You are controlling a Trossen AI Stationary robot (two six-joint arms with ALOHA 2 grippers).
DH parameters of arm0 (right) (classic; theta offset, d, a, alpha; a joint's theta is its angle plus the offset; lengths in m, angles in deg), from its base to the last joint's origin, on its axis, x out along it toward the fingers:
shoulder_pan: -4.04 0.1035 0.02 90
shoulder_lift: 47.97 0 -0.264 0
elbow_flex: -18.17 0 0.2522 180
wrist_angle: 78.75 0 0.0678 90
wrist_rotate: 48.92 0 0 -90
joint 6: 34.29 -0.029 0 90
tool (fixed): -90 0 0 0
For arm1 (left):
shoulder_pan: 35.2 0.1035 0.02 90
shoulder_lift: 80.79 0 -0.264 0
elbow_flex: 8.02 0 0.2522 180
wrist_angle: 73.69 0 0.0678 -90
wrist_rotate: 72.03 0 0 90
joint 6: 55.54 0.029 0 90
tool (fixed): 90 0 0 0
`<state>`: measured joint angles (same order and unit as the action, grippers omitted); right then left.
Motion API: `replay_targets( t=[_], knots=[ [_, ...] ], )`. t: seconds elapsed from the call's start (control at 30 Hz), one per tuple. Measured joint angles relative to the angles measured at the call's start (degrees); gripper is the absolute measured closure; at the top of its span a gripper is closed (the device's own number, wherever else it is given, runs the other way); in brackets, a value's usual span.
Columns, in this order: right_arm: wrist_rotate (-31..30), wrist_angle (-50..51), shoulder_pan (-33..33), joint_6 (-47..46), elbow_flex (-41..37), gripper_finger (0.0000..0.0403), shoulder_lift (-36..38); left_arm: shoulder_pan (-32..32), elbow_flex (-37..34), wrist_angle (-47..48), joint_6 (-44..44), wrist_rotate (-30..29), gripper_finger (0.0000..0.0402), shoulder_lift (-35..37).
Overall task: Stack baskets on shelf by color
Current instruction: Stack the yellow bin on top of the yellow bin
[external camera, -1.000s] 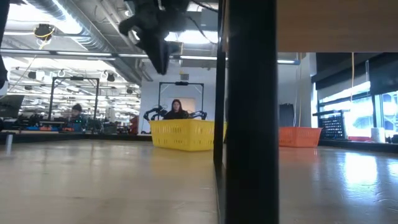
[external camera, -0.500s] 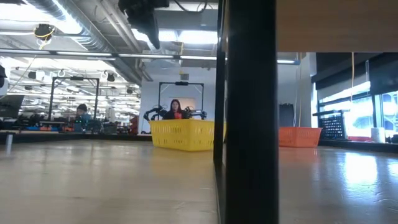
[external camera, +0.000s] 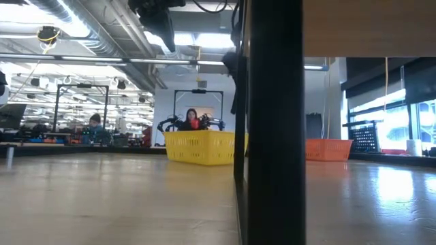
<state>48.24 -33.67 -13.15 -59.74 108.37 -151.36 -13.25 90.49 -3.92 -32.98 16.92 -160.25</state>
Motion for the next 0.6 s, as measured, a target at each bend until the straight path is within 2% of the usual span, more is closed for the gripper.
replay_targets(
  t=[0.33, 0.6],
  knots=[
    [1.29, -0.36, 0.15, 0.42, 0.0, 0.0306, -4.83, 0.0, 0.0, -0.09, -0.04, 0.09, 0.0334, 0.0],
    [1.78, -1.12, 0.17, 0.5, 0.0, 0.0306, -5.82, 0.0, 0.0, -0.08, -0.08, 0.09, 0.0334, 0.0]
  ],
)
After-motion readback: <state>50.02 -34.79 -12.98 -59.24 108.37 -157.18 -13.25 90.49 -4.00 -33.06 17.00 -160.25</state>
